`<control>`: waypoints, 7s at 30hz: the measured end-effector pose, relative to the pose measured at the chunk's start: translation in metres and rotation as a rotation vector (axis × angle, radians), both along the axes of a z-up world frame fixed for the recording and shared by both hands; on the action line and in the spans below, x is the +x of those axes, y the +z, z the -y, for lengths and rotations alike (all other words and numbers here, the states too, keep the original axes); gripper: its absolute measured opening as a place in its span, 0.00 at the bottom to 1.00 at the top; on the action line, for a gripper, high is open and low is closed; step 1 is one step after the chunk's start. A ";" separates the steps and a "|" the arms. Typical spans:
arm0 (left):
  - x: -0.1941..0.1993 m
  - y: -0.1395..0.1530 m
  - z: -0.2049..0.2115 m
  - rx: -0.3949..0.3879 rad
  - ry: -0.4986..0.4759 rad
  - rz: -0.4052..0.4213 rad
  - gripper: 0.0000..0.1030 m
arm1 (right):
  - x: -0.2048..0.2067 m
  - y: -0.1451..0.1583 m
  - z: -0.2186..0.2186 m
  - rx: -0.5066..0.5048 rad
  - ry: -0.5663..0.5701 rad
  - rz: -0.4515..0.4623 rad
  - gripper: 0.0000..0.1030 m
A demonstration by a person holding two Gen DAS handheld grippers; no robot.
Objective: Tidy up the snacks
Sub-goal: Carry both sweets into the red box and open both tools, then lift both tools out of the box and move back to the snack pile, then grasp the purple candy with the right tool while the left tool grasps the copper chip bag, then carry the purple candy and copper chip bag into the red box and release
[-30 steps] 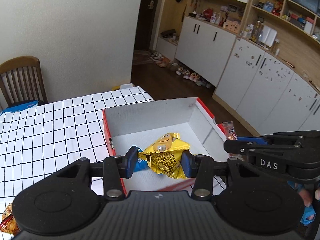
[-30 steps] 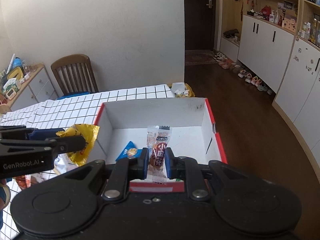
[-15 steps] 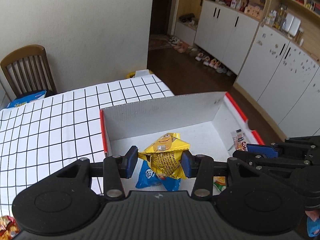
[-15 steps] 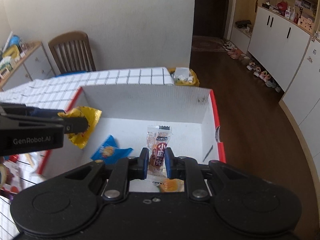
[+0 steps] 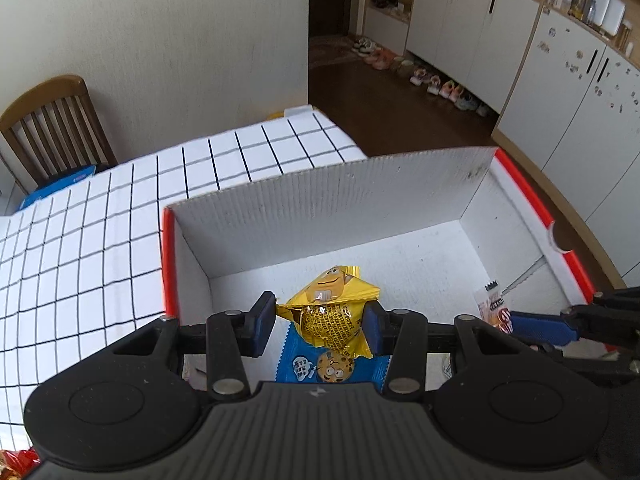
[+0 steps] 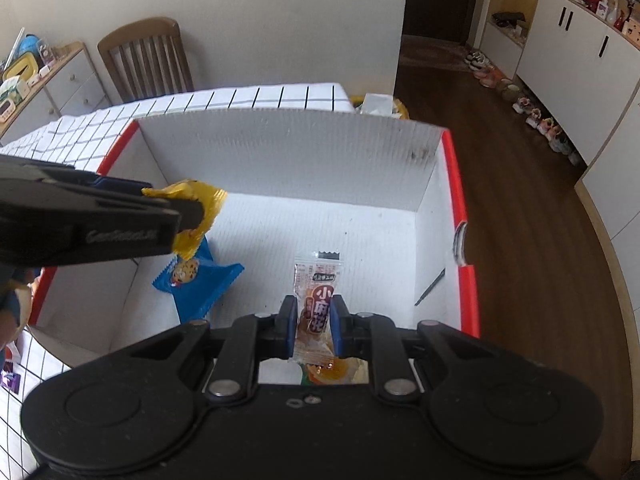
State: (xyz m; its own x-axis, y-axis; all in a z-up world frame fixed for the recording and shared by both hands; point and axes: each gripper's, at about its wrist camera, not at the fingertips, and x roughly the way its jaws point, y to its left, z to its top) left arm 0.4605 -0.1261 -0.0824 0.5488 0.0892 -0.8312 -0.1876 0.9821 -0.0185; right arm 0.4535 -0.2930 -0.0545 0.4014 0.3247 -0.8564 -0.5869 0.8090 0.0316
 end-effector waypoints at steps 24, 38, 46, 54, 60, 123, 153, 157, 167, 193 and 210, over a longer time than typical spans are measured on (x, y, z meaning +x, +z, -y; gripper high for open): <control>0.006 -0.008 0.004 0.031 -0.004 -0.046 0.60 | 0.000 -0.009 0.011 0.029 -0.011 -0.065 0.29; -0.036 0.032 -0.001 -0.003 -0.015 0.056 0.60 | -0.027 0.034 0.018 0.122 -0.015 -0.018 0.46; -0.068 0.058 -0.006 -0.030 -0.032 0.123 0.60 | -0.050 0.057 0.017 0.153 -0.015 0.025 0.61; -0.101 0.074 -0.016 -0.044 -0.048 0.163 0.60 | -0.075 0.073 0.012 0.177 -0.036 0.060 0.71; -0.129 0.087 -0.028 -0.053 -0.058 0.194 0.60 | -0.097 0.085 0.006 0.207 -0.053 0.090 0.81; -0.317 -0.025 -0.208 -0.200 0.245 0.018 0.80 | -0.284 -0.040 -0.176 0.117 0.321 0.039 0.81; -0.288 -0.049 -0.211 -0.274 0.262 -0.053 0.60 | -0.293 -0.075 -0.214 -0.015 0.566 0.196 0.21; -0.292 -0.049 -0.214 -0.289 0.272 -0.054 0.55 | -0.298 -0.074 -0.209 -0.024 0.547 0.199 0.17; -0.306 -0.044 -0.204 -0.278 0.258 -0.037 0.47 | -0.298 -0.066 -0.180 0.007 0.399 0.155 0.08; -0.335 0.041 -0.137 -0.250 0.111 0.099 0.47 | -0.283 0.041 -0.073 0.244 0.057 0.149 0.08; -0.283 0.095 -0.064 -0.201 -0.041 0.210 0.47 | -0.243 0.087 -0.013 0.301 -0.011 0.255 0.09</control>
State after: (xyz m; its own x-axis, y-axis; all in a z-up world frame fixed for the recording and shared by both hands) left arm 0.1773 -0.0618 0.0121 0.7102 -0.0917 -0.6980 -0.1191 0.9615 -0.2476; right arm 0.2108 -0.2802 0.0326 0.5938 0.5405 -0.5961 -0.5981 0.7920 0.1224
